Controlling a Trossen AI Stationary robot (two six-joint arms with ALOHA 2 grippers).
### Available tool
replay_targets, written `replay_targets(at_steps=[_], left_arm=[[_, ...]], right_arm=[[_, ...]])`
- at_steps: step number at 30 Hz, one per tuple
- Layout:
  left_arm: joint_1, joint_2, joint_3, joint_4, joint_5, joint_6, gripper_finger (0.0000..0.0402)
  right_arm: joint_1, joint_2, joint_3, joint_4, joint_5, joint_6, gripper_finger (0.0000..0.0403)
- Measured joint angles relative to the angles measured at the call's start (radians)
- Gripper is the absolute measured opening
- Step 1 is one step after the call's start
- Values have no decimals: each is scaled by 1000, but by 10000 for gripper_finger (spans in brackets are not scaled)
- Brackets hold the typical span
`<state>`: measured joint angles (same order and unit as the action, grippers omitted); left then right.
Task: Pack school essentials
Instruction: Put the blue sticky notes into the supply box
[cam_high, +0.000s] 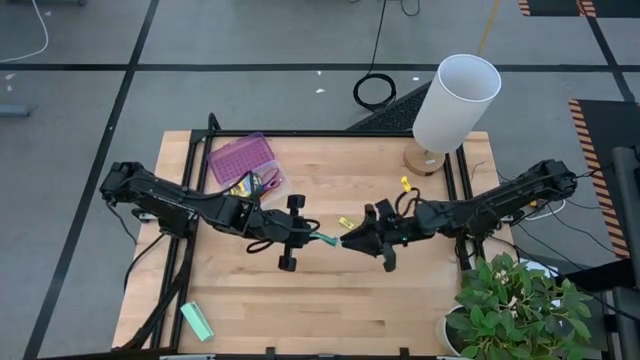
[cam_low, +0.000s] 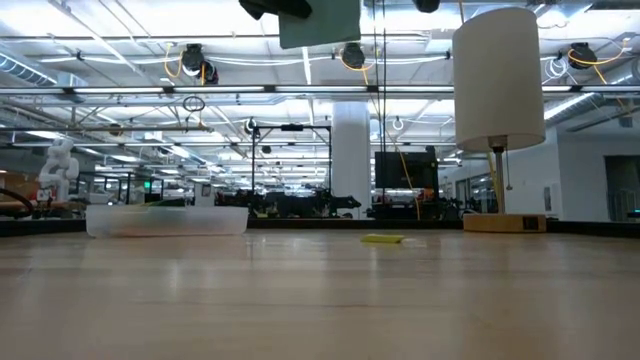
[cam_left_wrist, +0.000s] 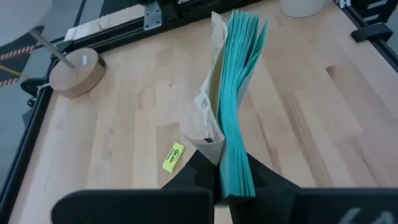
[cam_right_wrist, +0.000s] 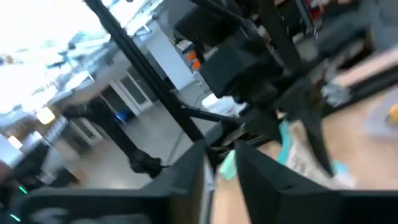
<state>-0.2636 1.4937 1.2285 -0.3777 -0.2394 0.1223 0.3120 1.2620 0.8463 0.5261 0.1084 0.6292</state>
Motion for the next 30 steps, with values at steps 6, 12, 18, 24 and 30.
replay_targets(at_steps=[6, 12, 18, 24, 30], left_arm=[[-15, 0, 0, 22, 5, 26, 14], [-17, 0, 0, 35, 30, 33, 12], [-17, 0, 0, 35, 30, 29, 14], [-17, 0, 0, 38, 30, 6, 12], [-9, 0, 0, 38, 11, -88, 13]], right_arm=[[7, -38, 0, -102, 50, -181, 213], [4, 6, -1, -115, 52, -259, 322], [4, 28, -2, -120, 52, -303, 326], [4, 46, -2, -118, 98, -365, 297], [10, 48, -2, -113, 103, -400, 265]])
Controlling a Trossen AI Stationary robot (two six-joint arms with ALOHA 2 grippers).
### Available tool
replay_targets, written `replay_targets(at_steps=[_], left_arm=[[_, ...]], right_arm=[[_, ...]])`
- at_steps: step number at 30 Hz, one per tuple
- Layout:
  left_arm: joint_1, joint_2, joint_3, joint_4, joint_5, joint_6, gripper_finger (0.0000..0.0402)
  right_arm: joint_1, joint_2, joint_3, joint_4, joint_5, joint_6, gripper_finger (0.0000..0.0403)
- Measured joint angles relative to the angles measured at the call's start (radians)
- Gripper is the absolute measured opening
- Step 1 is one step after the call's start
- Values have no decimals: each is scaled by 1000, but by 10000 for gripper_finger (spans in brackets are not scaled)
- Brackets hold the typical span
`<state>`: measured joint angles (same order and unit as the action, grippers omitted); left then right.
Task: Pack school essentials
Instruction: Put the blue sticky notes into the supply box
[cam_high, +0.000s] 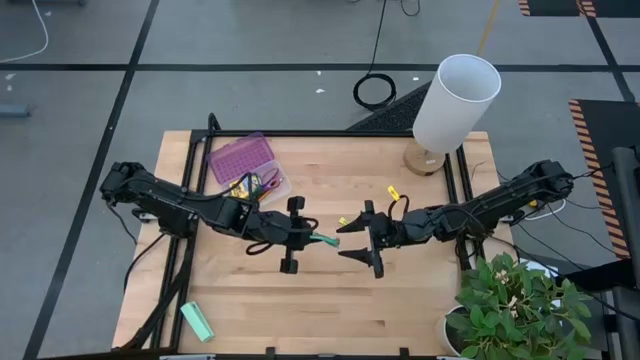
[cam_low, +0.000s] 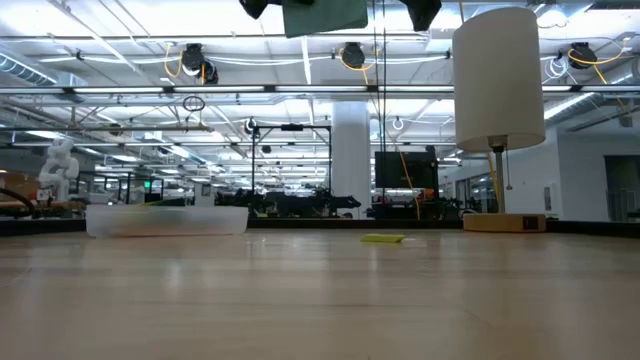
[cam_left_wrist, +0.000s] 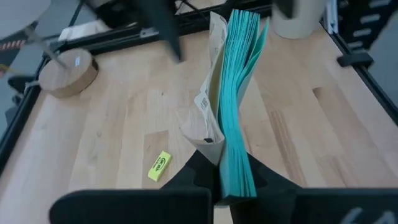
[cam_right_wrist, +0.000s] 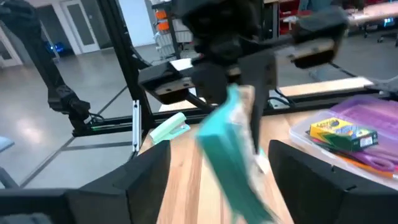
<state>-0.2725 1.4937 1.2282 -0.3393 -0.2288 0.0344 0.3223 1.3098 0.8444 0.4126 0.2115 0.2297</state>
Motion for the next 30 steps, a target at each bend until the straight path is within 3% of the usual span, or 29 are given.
replay_targets(at_steps=[7, 23, 30], left_arm=[[4, 0, 0, 3, -14, -60, 16], [4, 0, 0, 40, -43, -114, 19], [4, 0, 0, 37, -43, -149, 10]], right_arm=[[-3, 0, 0, 1, 13, -20, 221], [-14, 47, 0, 113, 28, -59, 193], [-14, 47, 0, 120, 27, -70, 117]])
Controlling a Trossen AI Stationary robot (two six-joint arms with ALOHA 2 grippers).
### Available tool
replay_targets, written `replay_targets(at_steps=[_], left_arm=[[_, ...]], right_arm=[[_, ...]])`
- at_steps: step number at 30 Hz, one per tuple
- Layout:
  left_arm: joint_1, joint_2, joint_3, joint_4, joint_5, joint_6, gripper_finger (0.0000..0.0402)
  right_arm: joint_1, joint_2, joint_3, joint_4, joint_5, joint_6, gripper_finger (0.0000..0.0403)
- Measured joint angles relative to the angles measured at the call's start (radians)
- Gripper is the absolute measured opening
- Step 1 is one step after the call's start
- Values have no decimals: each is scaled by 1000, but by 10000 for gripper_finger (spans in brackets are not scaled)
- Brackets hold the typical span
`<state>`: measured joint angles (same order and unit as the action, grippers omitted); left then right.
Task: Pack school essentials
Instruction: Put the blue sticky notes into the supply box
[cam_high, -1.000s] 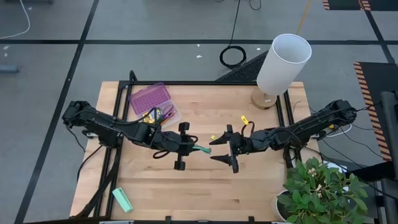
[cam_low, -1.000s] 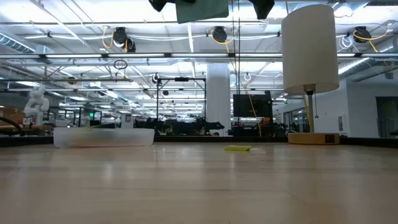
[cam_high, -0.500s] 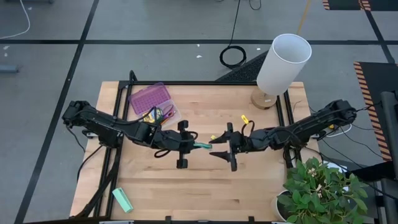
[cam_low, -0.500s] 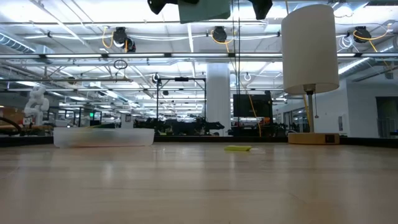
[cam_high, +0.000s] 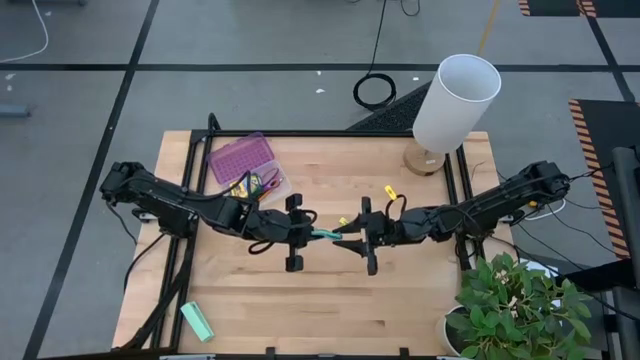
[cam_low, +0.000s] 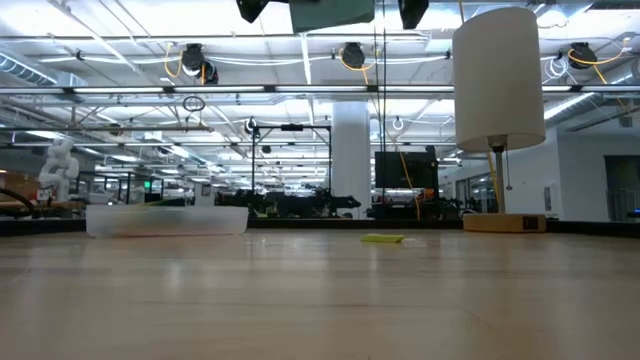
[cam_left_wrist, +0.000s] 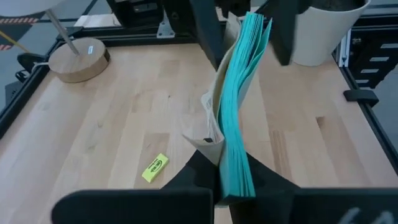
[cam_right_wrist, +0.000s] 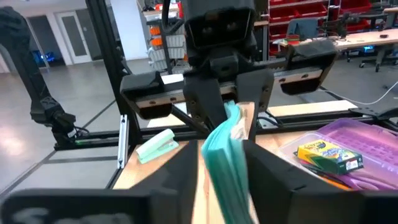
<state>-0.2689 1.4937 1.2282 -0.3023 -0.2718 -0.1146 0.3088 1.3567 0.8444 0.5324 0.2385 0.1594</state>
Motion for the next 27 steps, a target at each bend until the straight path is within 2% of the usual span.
replay_targets(at_steps=[4, 8, 12, 15, 21, 27], left_arm=[[0, 0, 0, 0, 0, 0, 21], [-1, 0, 0, -1, 1, 1, 11], [-2, 0, 0, 1, 1, -3, 15], [-2, 0, 0, 12, 14, -59, 46], [-9, -17, -1, 11, 98, -185, 135], [-13, -76, 0, 21, 106, -283, 226]], right_arm=[[0, 0, 0, 9, -2, 0, 62], [0, 0, 0, 9, -1, 0, 16], [0, -1, 0, 6, -2, 15, 11], [0, -1, 0, 3, -3, 44, 15], [5, -30, 0, -49, -5, 153, 6], [32, -69, 0, -84, -5, 305, 10]])
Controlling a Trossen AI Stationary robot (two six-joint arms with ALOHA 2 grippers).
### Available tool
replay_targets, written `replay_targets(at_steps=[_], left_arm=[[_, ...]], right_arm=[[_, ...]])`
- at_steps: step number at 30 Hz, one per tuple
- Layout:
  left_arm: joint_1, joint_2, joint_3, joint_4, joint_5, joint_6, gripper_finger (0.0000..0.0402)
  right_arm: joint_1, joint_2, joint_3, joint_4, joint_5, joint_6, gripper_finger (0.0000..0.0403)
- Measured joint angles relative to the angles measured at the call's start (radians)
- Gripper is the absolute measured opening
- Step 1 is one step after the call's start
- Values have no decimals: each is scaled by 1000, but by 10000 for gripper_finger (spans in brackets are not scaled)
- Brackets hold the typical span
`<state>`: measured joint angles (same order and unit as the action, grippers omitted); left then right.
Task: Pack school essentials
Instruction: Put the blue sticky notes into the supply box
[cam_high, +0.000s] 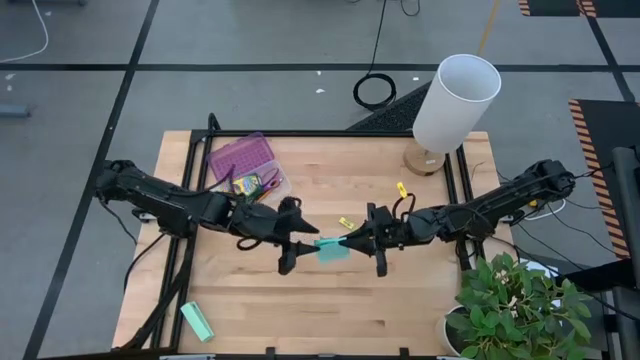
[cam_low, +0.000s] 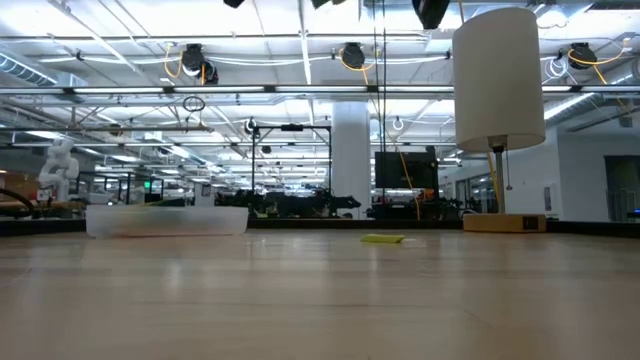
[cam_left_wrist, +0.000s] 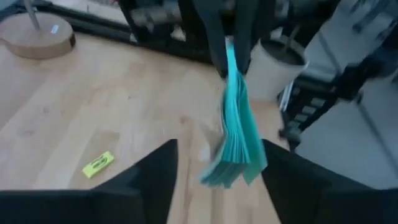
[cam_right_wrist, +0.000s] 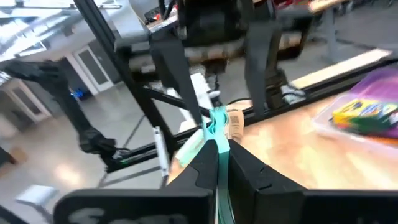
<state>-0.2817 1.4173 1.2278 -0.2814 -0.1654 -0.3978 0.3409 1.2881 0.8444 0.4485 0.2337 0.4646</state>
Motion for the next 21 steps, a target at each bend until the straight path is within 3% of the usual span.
replay_targets(at_steps=[7, 15, 21], left_arm=[[25, -77, 18, -5, 37, -177, 276], [5, -53, 161, -73, 42, -81, 269], [2, -25, 191, -90, 32, -95, 278]], right_arm=[[39, -35, 0, -20, -2, 98, 10], [48, -61, 0, -13, -3, 81, 10], [48, -75, 0, -24, -2, 66, 11]])
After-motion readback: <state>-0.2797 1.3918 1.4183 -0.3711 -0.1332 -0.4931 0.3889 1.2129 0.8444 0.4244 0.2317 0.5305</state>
